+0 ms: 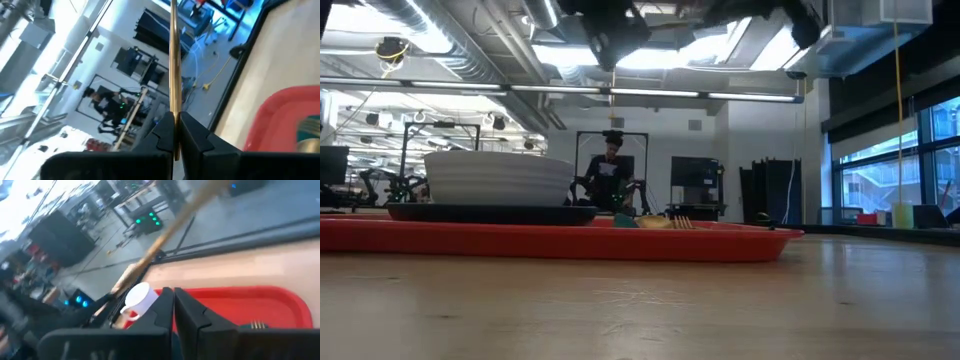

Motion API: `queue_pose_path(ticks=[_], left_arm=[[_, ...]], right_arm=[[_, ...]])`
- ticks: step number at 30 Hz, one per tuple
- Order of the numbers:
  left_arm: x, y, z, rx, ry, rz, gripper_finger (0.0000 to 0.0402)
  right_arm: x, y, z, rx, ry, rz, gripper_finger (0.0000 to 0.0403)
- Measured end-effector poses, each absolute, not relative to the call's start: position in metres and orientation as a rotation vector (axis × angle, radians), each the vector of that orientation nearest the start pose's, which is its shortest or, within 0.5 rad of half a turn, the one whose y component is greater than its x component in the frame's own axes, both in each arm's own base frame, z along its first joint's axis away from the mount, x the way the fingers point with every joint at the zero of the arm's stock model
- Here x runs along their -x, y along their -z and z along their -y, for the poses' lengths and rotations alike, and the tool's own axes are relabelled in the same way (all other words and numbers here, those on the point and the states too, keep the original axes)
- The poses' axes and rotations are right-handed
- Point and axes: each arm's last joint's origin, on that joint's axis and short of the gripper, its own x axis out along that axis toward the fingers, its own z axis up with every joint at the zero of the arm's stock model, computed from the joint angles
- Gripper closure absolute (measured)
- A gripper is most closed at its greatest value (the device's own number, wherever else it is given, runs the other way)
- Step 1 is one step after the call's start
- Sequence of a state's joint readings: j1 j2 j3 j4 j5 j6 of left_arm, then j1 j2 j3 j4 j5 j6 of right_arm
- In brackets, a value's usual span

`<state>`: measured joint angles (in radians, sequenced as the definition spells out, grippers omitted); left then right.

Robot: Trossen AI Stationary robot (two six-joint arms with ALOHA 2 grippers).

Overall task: Set up tray
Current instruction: Put the gold knife to the left of the gold spoon on the green napkin on the red tray

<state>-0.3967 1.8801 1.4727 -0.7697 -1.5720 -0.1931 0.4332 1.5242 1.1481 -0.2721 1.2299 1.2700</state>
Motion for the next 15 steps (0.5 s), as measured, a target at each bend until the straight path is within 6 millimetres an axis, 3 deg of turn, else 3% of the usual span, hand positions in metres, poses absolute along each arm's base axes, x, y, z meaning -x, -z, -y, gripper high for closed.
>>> queue_pose_path(ticks=[7,15], left_arm=[[-0.357,-0.255,0.089,-0.903,-1.126,-0.651,0.0398],[-0.327,-0.295,0.065,-0.821,-1.181,-0.617,0.0398]], right_arm=[[-0.298,-0.315,-0.111,-0.512,0.826,0.078,0.0385],[-0.273,-0.360,-0.107,-0.567,0.756,0.184,0.0385]])
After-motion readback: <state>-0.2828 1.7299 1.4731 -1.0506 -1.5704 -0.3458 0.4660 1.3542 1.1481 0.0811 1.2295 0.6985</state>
